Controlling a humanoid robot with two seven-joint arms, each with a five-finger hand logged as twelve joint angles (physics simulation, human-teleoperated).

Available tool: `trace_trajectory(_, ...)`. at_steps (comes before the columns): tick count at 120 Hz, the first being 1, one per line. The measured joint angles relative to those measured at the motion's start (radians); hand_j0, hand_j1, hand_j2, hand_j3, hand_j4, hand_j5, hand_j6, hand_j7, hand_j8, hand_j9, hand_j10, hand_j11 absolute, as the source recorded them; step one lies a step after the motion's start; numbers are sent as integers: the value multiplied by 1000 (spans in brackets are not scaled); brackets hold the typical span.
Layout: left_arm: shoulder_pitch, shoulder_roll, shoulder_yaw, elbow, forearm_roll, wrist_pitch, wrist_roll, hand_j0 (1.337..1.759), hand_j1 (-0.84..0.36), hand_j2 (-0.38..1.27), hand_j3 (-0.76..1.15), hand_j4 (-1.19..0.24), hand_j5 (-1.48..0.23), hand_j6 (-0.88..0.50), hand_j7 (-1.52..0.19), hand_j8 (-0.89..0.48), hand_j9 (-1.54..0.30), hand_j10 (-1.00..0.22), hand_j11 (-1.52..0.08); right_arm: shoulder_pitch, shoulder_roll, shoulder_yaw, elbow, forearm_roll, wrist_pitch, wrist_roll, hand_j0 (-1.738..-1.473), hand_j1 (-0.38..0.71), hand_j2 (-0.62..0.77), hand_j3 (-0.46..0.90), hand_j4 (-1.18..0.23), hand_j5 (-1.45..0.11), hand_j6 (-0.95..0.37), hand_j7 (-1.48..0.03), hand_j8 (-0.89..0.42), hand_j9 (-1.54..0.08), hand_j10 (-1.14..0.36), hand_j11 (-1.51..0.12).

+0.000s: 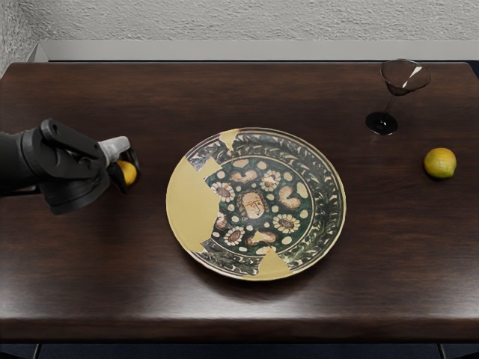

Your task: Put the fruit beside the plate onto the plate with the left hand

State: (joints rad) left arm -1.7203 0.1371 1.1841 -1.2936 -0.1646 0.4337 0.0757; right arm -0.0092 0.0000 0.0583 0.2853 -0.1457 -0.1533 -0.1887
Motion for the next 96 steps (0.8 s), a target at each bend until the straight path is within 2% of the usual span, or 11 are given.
trace_trajectory(13,-44,23,-1,-29,-16,-13,9,1650,-343,376,-98,-617,-1068,-405,-1040,-411,-1119,-814,-1120,0,0,0,0,0,0,0,-1658,-349,0,0,0,0,0,0,0,0,0,0)
trace_trajectory(15,-61,28,-1,-35,-19,-16,11,1650,-353,428,-90,-613,-1084,-404,-1054,-413,-1124,-813,-1123,0,0,0,0,0,0,0,-1658,-349,0,0,0,0,0,0,0,0,0,0)
trace_trajectory(30,-206,115,-18,-83,-54,-51,18,1650,-305,367,-49,-657,-1115,-409,-1097,-401,-1145,-827,-1143,0,0,0,0,0,0,0,-1658,-349,0,0,0,0,0,0,0,0,0,0)
trace_trajectory(37,-266,173,-58,-92,-73,-117,19,1651,-277,311,-37,-685,-1129,-415,-1110,-412,-1149,-837,-1145,0,0,0,0,0,0,0,-1658,-349,0,0,0,0,0,0,0,0,0,0)
trace_trajectory(41,-288,188,-90,-94,-78,-174,19,1651,-276,352,-31,-707,-1116,-434,-1108,-428,-1149,-852,-1146,0,0,0,0,0,0,0,-1658,-349,0,0,0,0,0,0,0,0,0,0)
trace_trajectory(47,-291,187,-150,-97,-85,-266,18,1652,-312,492,-24,-718,-1116,-447,-1114,-445,-1156,-863,-1151,0,0,0,0,0,0,0,-1658,-349,0,0,0,0,0,0,0,0,0,0)
trace_trajectory(58,-269,178,-274,-99,-88,-443,16,1653,-323,620,-16,-768,-1121,-494,-1130,-485,-1163,-862,-1156,0,0,0,0,0,0,0,-1658,-349,0,0,0,0,0,0,0,0,0,0)
trace_trajectory(75,-210,92,-409,-96,-85,-585,16,1653,-314,649,-8,-764,-1179,-475,-1165,-500,-1162,-855,-1163,0,0,0,0,0,0,0,-1658,-349,0,0,0,0,0,0,0,0,0,0)
trace_trajectory(79,-208,90,-428,-94,-80,-597,17,1653,-293,611,-7,-729,-1120,-464,-1102,-492,-1096,-808,-1096,0,0,0,0,0,0,0,-1658,-349,0,0,0,0,0,0,0,0,0,0)
trace_trajectory(89,-221,116,-459,-84,-65,-612,17,1655,-95,409,-4,-499,-764,-323,-752,-342,-748,-552,-748,0,0,0,0,0,0,0,-1658,-349,0,0,0,0,0,0,0,0,0,0)
trace_trajectory(96,-277,186,-458,-84,-59,-619,17,1656,8,308,-3,-381,-581,-249,-572,-263,-570,-421,-570,0,0,0,0,0,0,0,-1658,-349,0,0,0,0,0,0,0,0,0,0)
